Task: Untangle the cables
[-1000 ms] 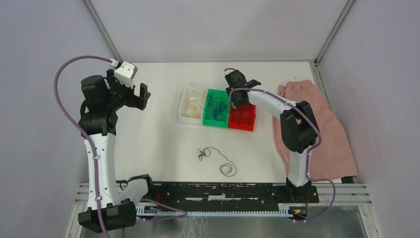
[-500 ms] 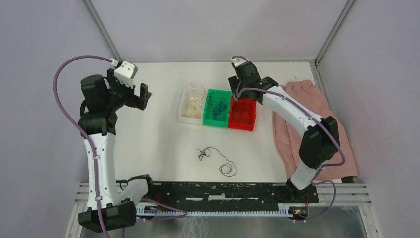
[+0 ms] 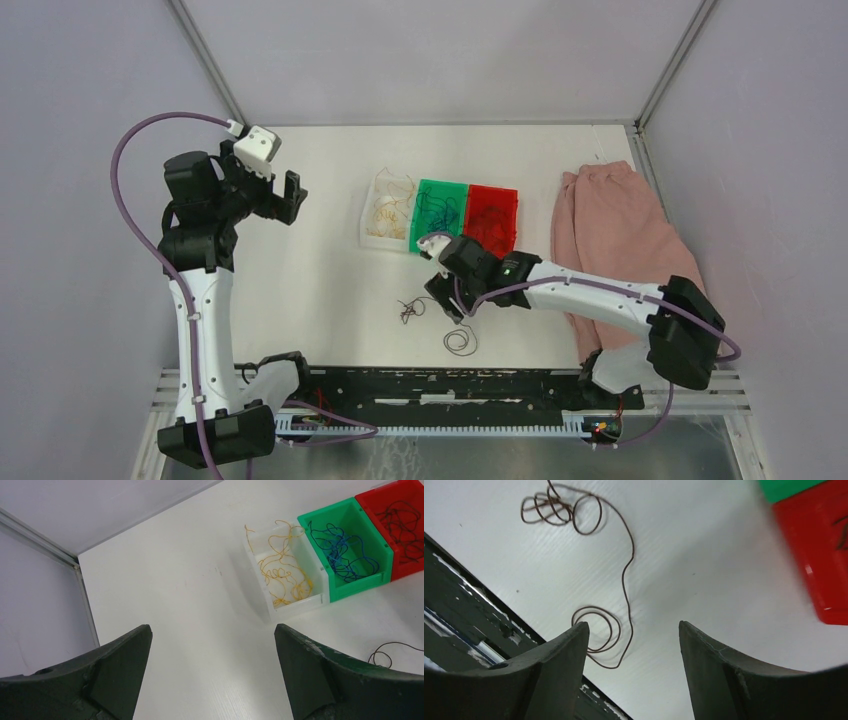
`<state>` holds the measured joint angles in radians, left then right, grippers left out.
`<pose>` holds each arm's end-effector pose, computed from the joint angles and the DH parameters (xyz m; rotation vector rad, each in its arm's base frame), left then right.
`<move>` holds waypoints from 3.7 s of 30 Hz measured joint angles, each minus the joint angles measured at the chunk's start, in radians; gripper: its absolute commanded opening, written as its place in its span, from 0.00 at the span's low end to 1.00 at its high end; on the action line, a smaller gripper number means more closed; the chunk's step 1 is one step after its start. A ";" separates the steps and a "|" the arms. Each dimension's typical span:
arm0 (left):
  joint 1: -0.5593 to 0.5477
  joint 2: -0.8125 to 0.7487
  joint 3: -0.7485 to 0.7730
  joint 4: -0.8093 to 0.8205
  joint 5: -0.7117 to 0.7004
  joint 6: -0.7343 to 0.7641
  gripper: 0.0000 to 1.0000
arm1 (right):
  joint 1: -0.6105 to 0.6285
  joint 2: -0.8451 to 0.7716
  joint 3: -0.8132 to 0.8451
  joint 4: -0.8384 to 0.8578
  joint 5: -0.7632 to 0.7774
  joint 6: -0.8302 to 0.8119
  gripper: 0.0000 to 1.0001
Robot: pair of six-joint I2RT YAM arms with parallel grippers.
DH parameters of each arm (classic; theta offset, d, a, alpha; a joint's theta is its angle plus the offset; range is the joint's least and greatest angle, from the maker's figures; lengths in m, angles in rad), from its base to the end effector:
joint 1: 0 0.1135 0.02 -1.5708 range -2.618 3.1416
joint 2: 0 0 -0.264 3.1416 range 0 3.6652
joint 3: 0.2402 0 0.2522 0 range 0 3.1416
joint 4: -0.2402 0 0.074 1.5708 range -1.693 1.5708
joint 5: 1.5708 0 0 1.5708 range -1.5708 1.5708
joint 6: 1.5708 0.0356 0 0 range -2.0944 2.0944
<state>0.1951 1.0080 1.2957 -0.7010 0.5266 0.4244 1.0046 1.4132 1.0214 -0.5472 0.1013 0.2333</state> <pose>0.1928 0.0199 0.4217 0.5492 1.8470 -0.1092 0.1599 0.2449 0.2478 -0.9181 2.3735 0.3774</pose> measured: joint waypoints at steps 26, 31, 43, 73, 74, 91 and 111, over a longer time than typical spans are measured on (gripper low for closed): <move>0.000 -0.001 -0.010 -0.016 0.008 0.008 0.99 | -0.046 0.184 -0.123 0.196 -0.125 0.093 0.00; 0.000 -0.002 -0.011 -0.016 0.008 0.008 0.99 | -0.192 0.030 -0.053 0.149 -0.151 0.106 0.00; 0.000 -0.023 -0.022 -0.018 0.008 0.009 0.99 | -0.436 -0.094 0.154 0.087 -0.088 0.072 0.00; 0.000 -0.023 -0.022 -0.024 0.008 0.014 0.99 | -0.489 0.376 0.325 0.101 0.207 -0.083 0.00; 0.000 -0.023 -0.022 -0.024 0.008 0.014 0.99 | -0.489 0.391 0.333 0.105 0.208 -0.083 0.00; 0.000 -0.021 -0.022 -0.024 0.008 0.023 0.99 | -0.488 0.522 0.392 0.101 0.248 -0.069 0.69; 0.000 -0.023 -0.192 0.055 0.018 -0.055 0.99 | -0.496 -0.249 -0.038 0.283 0.481 -0.002 0.99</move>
<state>0.1951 0.9852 1.1042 -0.6464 0.5449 0.3695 0.5087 1.1645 0.9833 -0.2638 0.5819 0.2310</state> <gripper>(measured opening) 0.994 0.993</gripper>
